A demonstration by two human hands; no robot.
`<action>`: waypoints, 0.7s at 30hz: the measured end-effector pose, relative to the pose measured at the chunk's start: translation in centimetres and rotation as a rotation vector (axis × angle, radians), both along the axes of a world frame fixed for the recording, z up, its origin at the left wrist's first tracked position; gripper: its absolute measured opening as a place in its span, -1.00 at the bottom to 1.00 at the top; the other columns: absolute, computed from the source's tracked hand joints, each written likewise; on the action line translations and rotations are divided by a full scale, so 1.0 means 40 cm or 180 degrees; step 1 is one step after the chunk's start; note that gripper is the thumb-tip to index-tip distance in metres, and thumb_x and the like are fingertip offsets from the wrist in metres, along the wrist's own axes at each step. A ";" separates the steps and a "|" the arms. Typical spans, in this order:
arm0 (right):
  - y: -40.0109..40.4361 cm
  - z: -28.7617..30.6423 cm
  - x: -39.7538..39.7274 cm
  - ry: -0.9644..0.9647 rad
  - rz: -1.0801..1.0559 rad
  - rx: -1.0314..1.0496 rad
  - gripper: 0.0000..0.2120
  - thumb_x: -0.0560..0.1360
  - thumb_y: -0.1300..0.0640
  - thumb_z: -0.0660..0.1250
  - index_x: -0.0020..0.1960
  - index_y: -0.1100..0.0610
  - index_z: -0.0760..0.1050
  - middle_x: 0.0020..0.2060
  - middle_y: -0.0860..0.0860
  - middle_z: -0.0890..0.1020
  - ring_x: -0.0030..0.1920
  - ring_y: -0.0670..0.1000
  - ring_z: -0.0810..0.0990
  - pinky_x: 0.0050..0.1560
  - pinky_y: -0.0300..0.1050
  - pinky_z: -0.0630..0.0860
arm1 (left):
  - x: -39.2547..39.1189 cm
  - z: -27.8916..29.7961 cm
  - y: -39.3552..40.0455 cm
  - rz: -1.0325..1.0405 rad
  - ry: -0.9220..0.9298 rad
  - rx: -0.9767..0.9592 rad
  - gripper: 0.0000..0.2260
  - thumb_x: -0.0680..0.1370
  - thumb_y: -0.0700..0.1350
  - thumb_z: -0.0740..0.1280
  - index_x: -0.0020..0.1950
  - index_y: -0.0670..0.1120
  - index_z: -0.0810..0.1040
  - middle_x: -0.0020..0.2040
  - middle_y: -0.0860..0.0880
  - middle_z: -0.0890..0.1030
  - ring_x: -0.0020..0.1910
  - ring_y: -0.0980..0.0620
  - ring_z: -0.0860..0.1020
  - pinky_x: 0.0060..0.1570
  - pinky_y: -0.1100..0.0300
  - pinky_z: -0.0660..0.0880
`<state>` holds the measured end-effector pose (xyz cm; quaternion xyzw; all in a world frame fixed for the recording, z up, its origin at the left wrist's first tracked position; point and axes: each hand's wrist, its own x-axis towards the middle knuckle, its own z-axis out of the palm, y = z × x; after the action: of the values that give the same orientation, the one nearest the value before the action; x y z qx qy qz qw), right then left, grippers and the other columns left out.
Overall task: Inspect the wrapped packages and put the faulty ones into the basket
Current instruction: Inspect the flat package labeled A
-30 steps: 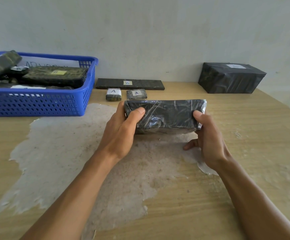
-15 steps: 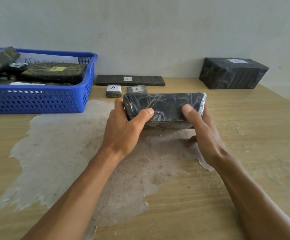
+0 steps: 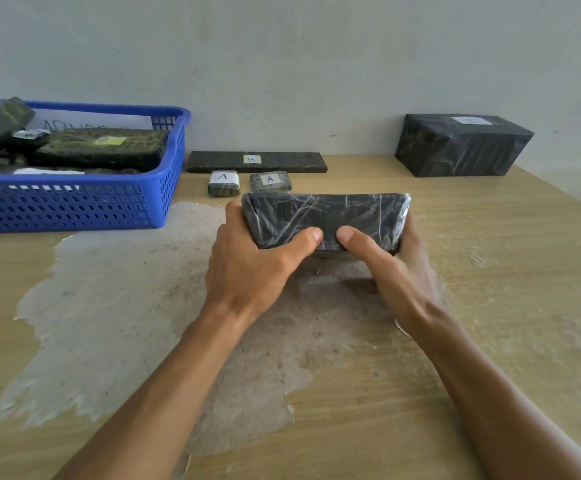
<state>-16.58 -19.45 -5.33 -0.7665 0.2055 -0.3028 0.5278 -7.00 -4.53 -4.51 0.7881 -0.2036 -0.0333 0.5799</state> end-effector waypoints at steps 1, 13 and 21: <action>0.001 0.001 -0.002 0.0011 0.0033 -0.0008 -0.42 0.31 -0.24 0.51 0.25 -0.10 0.45 0.04 -0.15 0.71 0.02 -0.14 0.70 0.07 -0.04 0.62 | 0.000 -0.001 -0.002 0.0036 -0.0030 -0.0027 -0.44 0.20 0.34 0.43 0.10 0.14 0.45 -0.05 0.16 0.65 -0.08 0.24 0.60 -0.10 0.19 0.50; -0.005 -0.002 0.003 -0.0096 0.0077 0.0093 -0.38 0.29 -0.19 0.55 0.26 -0.05 0.45 0.06 -0.06 0.70 0.04 -0.09 0.70 0.07 -0.01 0.64 | 0.008 -0.007 0.002 -0.0156 -0.0040 0.0125 -0.35 0.18 0.37 0.47 0.17 0.17 0.41 0.02 0.18 0.64 0.00 0.21 0.61 0.03 0.10 0.56; -0.024 0.008 -0.014 -0.0105 0.0427 -0.0087 -0.25 0.26 -0.30 0.51 0.36 -0.06 0.40 0.11 -0.10 0.67 0.04 -0.11 0.70 -0.20 -0.28 0.59 | 0.017 0.017 0.023 -0.0118 0.0146 -0.0023 -0.51 0.34 0.40 0.44 0.15 0.18 0.52 -0.01 0.22 0.62 -0.04 0.32 0.54 -0.14 0.36 0.37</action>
<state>-17.15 -20.40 -5.03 -0.7806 0.1408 -0.2821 0.5396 -6.31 -3.62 -3.83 0.7811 -0.2050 -0.0613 0.5866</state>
